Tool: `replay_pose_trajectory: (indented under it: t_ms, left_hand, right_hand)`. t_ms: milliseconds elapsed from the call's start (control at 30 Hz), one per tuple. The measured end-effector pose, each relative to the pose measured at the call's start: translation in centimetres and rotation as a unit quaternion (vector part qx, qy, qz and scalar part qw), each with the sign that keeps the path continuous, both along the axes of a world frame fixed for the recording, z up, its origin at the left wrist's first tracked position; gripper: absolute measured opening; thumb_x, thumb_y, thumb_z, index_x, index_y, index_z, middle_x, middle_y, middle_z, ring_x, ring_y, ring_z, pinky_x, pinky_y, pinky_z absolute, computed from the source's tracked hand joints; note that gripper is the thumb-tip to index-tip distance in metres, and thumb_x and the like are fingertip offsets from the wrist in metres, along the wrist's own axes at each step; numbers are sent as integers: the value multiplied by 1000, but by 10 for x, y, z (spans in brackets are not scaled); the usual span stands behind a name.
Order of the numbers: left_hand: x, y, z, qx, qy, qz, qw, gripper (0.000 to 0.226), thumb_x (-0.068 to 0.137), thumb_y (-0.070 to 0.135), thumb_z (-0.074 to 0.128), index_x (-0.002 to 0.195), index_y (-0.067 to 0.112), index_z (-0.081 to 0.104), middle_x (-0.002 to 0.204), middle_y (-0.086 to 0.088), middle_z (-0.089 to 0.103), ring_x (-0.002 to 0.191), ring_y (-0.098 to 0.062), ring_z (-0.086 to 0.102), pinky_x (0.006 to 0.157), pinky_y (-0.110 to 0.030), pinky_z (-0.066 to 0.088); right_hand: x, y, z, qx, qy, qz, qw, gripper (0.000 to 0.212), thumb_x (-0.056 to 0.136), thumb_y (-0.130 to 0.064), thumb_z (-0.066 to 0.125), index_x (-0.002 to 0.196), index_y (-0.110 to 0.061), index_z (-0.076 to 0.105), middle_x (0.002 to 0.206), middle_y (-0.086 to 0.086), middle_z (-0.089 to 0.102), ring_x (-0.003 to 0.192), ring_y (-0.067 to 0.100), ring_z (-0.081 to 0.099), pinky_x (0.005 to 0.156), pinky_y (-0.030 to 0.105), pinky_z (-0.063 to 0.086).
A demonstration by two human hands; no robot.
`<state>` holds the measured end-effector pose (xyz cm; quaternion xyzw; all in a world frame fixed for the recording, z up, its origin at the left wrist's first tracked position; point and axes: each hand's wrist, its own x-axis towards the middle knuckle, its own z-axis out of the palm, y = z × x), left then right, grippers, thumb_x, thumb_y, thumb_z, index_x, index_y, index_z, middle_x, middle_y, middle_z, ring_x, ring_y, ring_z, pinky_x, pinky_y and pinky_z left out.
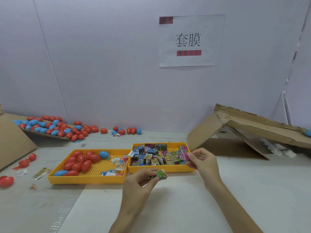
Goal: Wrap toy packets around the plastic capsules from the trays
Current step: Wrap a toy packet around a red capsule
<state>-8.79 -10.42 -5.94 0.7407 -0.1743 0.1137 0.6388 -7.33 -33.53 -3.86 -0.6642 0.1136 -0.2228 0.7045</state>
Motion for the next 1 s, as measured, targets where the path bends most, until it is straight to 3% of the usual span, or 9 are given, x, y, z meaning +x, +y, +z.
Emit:
replay_pose_trajectory:
  t_ms: [100, 200, 333, 433, 567, 667, 800, 1000]
  left_hand:
    - [-2, -4, -1, 112, 49, -99, 988, 18, 80, 5, 81, 88, 21, 80, 98, 13, 77, 102, 1, 69, 93, -16, 51]
    - [-4, -7, -3, 204, 58, -132, 968, 17, 82, 23, 82, 93, 35, 77, 111, 21, 70, 105, 13, 62, 98, -13, 44]
    - [-2, -5, 1, 137, 58, -62, 987, 12, 91, 43, 71, 102, 38, 72, 104, 25, 72, 103, 7, 62, 89, -19, 47]
    - [-2, -3, 6, 65, 76, -84, 991, 32, 82, 56, 69, 102, 32, 72, 97, 13, 76, 95, -5, 70, 81, -25, 54]
    - [0, -3, 4, 60, 61, -70, 994, 2, 90, 25, 75, 90, 23, 76, 84, 2, 76, 82, -14, 71, 77, -34, 55]
    - [2, -1, 2, 46, 67, -70, 994, 10, 90, 8, 72, 87, 16, 77, 79, -2, 75, 75, -13, 70, 72, -27, 56]
    - [3, 0, 3, -15, 93, -72, 993, 4, 88, 1, 72, 88, 5, 74, 78, -10, 75, 75, -20, 72, 69, -22, 55]
    - [3, 1, 2, -50, 109, -64, 991, 5, 85, 9, 77, 85, 5, 73, 79, -12, 76, 79, -26, 74, 71, -24, 56]
  right_hand:
    - [-1, -5, 2, 75, 12, 84, 994, 6, 88, -4, 72, 85, -2, 68, 72, 13, 71, 58, 14, 66, 58, 22, 56]
    - [-1, 5, 1, 78, 13, 156, 985, 5, 87, 0, 72, 89, -5, 72, 80, 12, 70, 64, 15, 65, 63, 22, 56]
    - [-8, 21, 3, 9, 12, 246, 969, 14, 87, -1, 72, 89, -13, 78, 84, 7, 73, 79, 16, 69, 72, 24, 55]
    - [-14, 32, 4, -49, 19, 306, 951, 16, 88, -2, 72, 95, -15, 78, 90, 8, 74, 83, 19, 68, 78, 32, 55]
    - [-16, 39, 4, -83, 25, 327, 941, 26, 85, 3, 73, 103, -15, 76, 93, 10, 73, 85, 22, 68, 79, 33, 55]
    - [-16, 41, 4, -74, 27, 313, 946, 37, 79, 8, 75, 103, -20, 77, 91, 4, 71, 83, 19, 68, 76, 29, 55]
    - [-15, 44, 3, -64, 23, 288, 955, 41, 75, 4, 79, 108, -18, 73, 93, 3, 71, 81, 19, 69, 75, 29, 56]
    - [-16, 48, 1, -98, 33, 265, 959, 4, 90, -11, 74, 89, -12, 70, 88, 14, 72, 80, 18, 67, 75, 29, 56]
